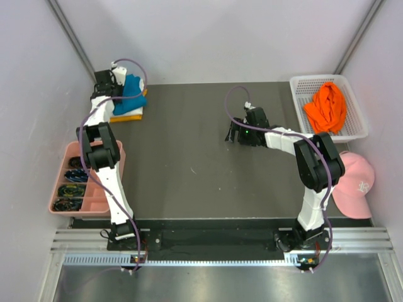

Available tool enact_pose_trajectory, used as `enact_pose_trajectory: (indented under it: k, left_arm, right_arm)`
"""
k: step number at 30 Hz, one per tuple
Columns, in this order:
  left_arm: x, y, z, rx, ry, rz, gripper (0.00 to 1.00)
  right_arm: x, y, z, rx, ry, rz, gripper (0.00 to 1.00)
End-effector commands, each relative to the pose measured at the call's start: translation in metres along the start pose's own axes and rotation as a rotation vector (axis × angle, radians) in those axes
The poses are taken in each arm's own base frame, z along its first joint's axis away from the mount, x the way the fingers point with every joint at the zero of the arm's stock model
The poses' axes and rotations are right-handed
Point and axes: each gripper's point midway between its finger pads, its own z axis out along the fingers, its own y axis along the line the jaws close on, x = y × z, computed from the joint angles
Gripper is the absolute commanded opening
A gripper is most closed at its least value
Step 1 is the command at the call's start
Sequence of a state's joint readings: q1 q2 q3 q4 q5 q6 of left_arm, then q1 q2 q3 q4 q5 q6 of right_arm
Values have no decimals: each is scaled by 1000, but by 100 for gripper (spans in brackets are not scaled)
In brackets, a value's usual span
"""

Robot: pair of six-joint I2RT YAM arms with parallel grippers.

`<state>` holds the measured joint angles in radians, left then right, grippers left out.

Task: Fold and stack the t-shirts
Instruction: Put the neatly folded tshirt into the corner of the board with the left arm

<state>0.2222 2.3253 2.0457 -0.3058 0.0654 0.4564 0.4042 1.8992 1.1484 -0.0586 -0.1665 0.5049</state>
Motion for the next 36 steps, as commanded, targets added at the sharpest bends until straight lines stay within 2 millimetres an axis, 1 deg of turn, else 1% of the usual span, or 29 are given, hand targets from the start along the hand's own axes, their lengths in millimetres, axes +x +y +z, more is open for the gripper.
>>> enact_pose_trajectory:
  k: [1,2,3,5,6,7,8,9,10,11,12,15,16,18,21,22,24,25,27,29,31,33,34,36]
  left_arm:
    - [-33,29,-24,-107,-80,36,0]
    - [-33,35,-25,-137,-74,34,0]
    - [-33,37,-26,-147,-78,30,7]
    - [-35,39,-26,-164,-81,25,11]
    - [-37,42,-28,-175,-88,22,19]
    - [-38,44,-29,-184,-89,20,40]
    - [-39,45,-30,-193,-93,16,56]
    - [-39,46,-31,-197,-97,6,66]
    - [-42,47,-33,-203,-106,2,87]
    - [-48,48,-38,-206,-122,-2,99]
    - [-46,48,-39,-207,-122,-7,99]
    - [-56,49,-50,-211,-149,-24,99]
    - [-64,52,-59,-219,-171,-29,99]
    - [-67,52,-65,-230,-175,-22,99]
    - [-79,53,-79,-237,-201,-40,99]
    - [-85,56,-87,-242,-217,-44,99]
    - [-90,51,-93,-226,-234,-52,99]
    - [-95,51,-100,-226,-246,-54,99]
    - [-101,44,-104,-222,-259,-47,99]
    - [-111,36,-111,-206,-283,-50,99]
    - [-123,27,-117,-174,-317,-84,99]
    - [-130,19,-122,-144,-346,-143,99]
    - [-142,8,-129,-106,-380,-157,99]
    - [-149,0,-135,-84,-404,-224,99]
  right_arm:
    - [83,-39,8,126,260,22,81]
    - [83,-40,9,126,263,22,81]
    - [84,-40,9,127,266,22,81]
    - [84,-40,9,125,266,23,81]
    - [85,-39,9,122,269,24,81]
    - [85,-38,10,120,269,23,81]
    - [86,-39,10,119,271,23,81]
    - [86,-38,10,116,274,24,81]
    - [86,-37,10,111,272,25,81]
    - [86,-36,11,108,273,24,81]
    - [86,-36,11,106,274,26,81]
    - [87,-35,10,98,278,29,81]
    - [87,-35,9,97,277,30,81]
    - [86,-33,8,92,271,28,81]
    - [84,-32,5,88,265,25,81]
    - [85,-32,5,87,267,24,81]
    - [83,-30,4,78,262,26,81]
    - [82,-28,2,73,258,28,81]
    - [82,-26,0,63,258,30,81]
    - [79,-23,-2,52,245,29,81]
    - [79,-21,-5,46,242,27,81]
    - [75,-19,-9,39,228,23,81]
    - [73,-17,-11,35,223,20,80]
    - [68,-12,-16,22,205,10,80]
